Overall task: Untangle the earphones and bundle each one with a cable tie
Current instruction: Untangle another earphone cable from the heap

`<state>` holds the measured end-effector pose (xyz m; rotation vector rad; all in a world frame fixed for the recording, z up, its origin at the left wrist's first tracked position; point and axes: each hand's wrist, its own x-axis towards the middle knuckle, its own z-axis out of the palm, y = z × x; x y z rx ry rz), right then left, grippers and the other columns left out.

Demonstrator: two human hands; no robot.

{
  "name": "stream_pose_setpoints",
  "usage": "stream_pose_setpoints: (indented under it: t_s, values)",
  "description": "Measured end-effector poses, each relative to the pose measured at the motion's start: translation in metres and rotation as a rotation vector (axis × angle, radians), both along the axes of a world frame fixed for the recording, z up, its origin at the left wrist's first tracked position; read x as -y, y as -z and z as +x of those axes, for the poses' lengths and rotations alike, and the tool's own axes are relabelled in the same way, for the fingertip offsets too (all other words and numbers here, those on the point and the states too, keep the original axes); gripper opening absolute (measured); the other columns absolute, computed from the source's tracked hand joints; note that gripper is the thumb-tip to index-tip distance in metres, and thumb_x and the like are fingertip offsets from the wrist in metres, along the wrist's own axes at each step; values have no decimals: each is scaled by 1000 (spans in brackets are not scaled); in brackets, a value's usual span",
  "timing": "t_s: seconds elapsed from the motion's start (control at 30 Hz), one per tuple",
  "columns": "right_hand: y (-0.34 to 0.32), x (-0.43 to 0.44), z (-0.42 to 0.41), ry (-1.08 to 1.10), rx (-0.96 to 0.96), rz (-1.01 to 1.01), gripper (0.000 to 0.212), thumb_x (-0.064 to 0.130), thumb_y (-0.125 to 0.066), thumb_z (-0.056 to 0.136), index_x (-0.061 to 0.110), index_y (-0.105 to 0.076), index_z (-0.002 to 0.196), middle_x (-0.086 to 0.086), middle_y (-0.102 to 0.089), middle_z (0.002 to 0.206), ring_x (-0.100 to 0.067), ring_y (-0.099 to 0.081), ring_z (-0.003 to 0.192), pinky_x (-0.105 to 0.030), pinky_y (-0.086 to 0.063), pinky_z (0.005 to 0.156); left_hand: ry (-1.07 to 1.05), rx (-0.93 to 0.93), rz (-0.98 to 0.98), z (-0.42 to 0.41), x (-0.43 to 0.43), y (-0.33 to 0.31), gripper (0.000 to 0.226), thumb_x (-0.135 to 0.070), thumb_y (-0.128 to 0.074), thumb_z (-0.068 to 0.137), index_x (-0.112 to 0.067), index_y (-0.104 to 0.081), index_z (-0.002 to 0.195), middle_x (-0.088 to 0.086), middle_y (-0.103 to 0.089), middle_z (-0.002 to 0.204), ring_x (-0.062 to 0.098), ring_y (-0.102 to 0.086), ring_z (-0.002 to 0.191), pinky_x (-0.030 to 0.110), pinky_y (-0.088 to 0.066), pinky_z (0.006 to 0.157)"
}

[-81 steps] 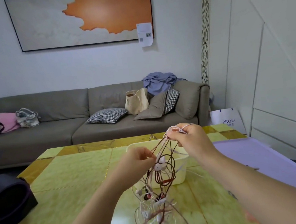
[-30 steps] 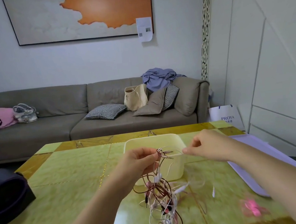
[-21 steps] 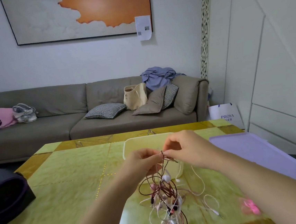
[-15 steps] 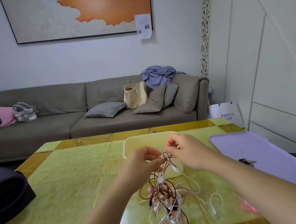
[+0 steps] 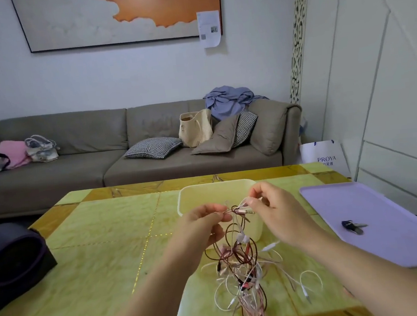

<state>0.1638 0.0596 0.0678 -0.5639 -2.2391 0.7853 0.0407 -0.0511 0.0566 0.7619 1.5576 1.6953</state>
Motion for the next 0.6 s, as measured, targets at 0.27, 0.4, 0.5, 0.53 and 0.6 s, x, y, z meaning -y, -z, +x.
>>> stream_pose_setpoints:
  t_s: [0.27,0.4,0.5,0.53,0.6]
  values:
    - [-4,0,-1,-101,-78,-250,12,11,-62,89,16,-61,78,7,-67,65,-3,-62,58,-15,-50,61,-9,-659,-128,14,-5,-3,12,-34,-71,80,-26,-62,79,-10,-64,71,4,-54,56,13,-38,48]
    - [-3,1,-4,-67,-103,-300,14,12,-63,88,18,-62,76,7,-67,64,-3,-60,55,-17,-49,59,-106,-910,-70,15,-11,5,24,-27,-75,77,-32,-51,75,-11,-60,82,3,-58,71,17,-43,60]
    - [-2,-1,-7,-57,-141,-467,13,8,-61,90,14,-62,78,1,-65,65,-10,-58,54,-24,-49,60,-146,-1089,64,13,-12,11,18,-21,-69,82,-29,-54,79,-15,-52,80,7,-57,74,31,-49,68]
    - [-2,-3,-7,-70,-156,-531,13,7,-59,91,12,-62,79,0,-64,65,-11,-58,55,-26,-49,61,-156,-1164,111,11,-12,13,10,-22,-65,83,-28,-57,82,-15,-51,79,7,-57,72,34,-50,65]
    - [-3,-5,-7,-99,-152,-591,13,6,-58,92,10,-61,80,-1,-63,65,-13,-57,57,-29,-50,63,-167,-1332,138,7,-11,14,5,-29,-58,84,-28,-57,88,-16,-52,80,11,-58,69,36,-51,59]
